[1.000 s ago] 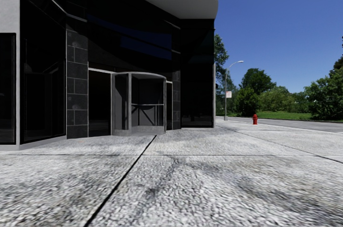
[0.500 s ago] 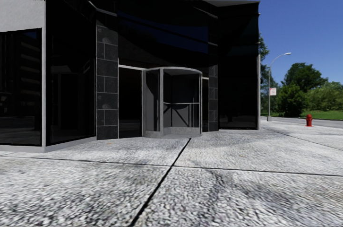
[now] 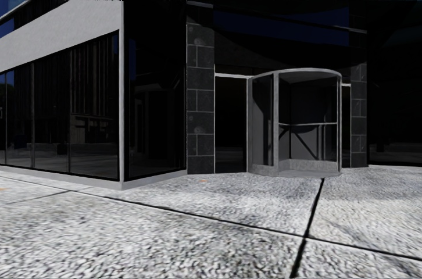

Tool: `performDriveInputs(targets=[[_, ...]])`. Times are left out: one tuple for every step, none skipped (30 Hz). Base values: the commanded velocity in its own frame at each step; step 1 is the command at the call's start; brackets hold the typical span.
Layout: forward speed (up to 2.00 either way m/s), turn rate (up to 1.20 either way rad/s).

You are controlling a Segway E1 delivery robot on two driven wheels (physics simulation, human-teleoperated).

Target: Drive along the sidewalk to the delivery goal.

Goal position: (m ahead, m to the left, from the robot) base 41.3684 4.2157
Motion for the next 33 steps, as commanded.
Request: performDriveInputs(targets=[[1.59,0.67],[1.59,0.67],[1.6,0.67],[1.61,0.67],[1.61,0.67],[1.61,0.67],[1.62,0.67],[1.62,0.67],[1.62,0.67],[1.62,0.67],[1.62,0.67],[1.62,0.67],[1.62,0.67],[1.62,0.67],[1.63,0.67],[1.63,0.69],[1.63,0.72],[1.63,0.73],[1.63,0.74],[1.64,0.74],[1.64,0.74],[1.65,0.74],[1.66,0.74],[1.66,0.74],[1.66,0.74],[1.67,0.74],[1.67,0.74],[1.68,0.74],[1.69,0.74],[1.69,0.74],[1.69,0.74],[1.69,0.74],[1.69,0.74]])
